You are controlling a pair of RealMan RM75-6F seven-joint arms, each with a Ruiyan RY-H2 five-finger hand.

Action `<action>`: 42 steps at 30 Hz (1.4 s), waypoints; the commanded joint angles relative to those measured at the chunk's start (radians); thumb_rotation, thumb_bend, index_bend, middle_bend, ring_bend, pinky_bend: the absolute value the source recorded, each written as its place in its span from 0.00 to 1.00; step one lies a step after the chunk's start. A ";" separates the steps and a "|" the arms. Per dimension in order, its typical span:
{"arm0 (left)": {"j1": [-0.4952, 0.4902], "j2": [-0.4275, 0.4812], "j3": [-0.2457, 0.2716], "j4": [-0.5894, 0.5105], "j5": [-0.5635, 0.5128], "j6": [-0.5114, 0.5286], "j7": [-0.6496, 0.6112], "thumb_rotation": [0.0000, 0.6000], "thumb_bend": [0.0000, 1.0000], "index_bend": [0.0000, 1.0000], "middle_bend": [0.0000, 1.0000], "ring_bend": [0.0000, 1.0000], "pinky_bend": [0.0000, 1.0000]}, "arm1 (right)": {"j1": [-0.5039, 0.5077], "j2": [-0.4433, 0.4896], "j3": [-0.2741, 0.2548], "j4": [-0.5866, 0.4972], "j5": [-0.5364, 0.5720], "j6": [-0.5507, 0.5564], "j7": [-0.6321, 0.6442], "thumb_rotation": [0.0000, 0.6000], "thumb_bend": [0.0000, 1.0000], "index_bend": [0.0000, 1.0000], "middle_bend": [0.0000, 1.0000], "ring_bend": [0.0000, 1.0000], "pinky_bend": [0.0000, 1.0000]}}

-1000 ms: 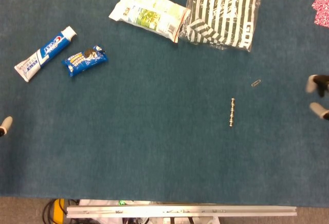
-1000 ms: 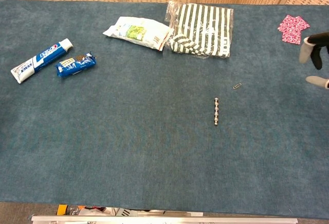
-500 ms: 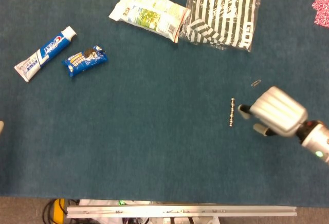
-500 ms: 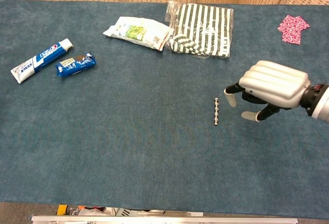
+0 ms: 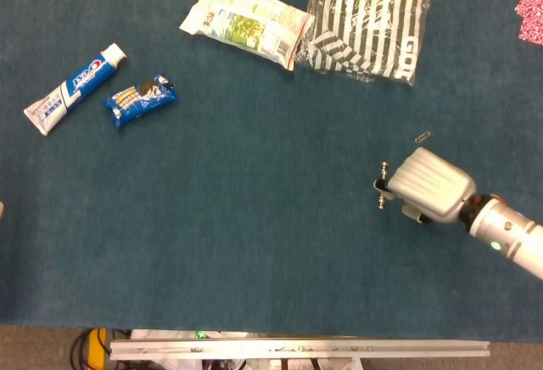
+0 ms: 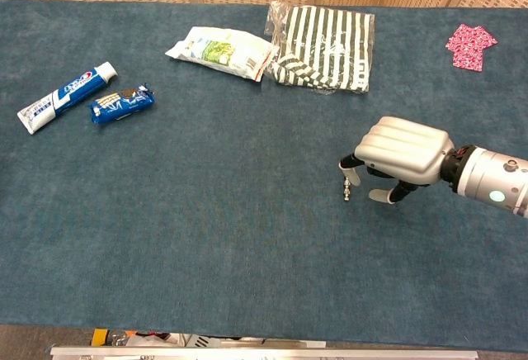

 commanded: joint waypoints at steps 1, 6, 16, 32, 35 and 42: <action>0.001 -0.001 0.000 0.001 0.000 0.001 -0.001 1.00 0.19 0.00 0.07 0.06 0.04 | 0.016 -0.024 -0.003 0.026 0.004 -0.009 -0.010 1.00 0.25 0.51 1.00 1.00 1.00; 0.004 -0.001 -0.002 0.002 -0.002 0.005 -0.003 1.00 0.19 0.00 0.07 0.06 0.04 | 0.031 -0.058 -0.007 0.059 0.009 -0.009 -0.018 1.00 0.25 0.51 1.00 1.00 1.00; 0.006 0.002 -0.006 0.004 -0.006 0.005 -0.008 1.00 0.19 0.00 0.07 0.06 0.04 | 0.049 -0.101 -0.017 0.104 0.031 -0.009 -0.047 1.00 0.25 0.51 1.00 1.00 1.00; 0.010 0.004 -0.010 0.016 -0.010 0.004 -0.024 1.00 0.19 0.00 0.07 0.06 0.04 | 0.069 -0.144 -0.025 0.148 0.060 0.003 -0.061 1.00 0.25 0.51 1.00 1.00 1.00; 0.009 0.004 -0.010 0.018 -0.009 0.003 -0.027 1.00 0.19 0.00 0.07 0.06 0.04 | 0.074 -0.151 -0.025 0.155 0.068 -0.001 -0.064 1.00 0.25 0.51 1.00 1.00 1.00; 0.009 0.004 -0.013 0.026 -0.011 0.004 -0.036 1.00 0.19 0.00 0.07 0.06 0.04 | 0.083 -0.159 -0.028 0.150 0.086 -0.010 -0.071 1.00 0.25 0.51 1.00 1.00 1.00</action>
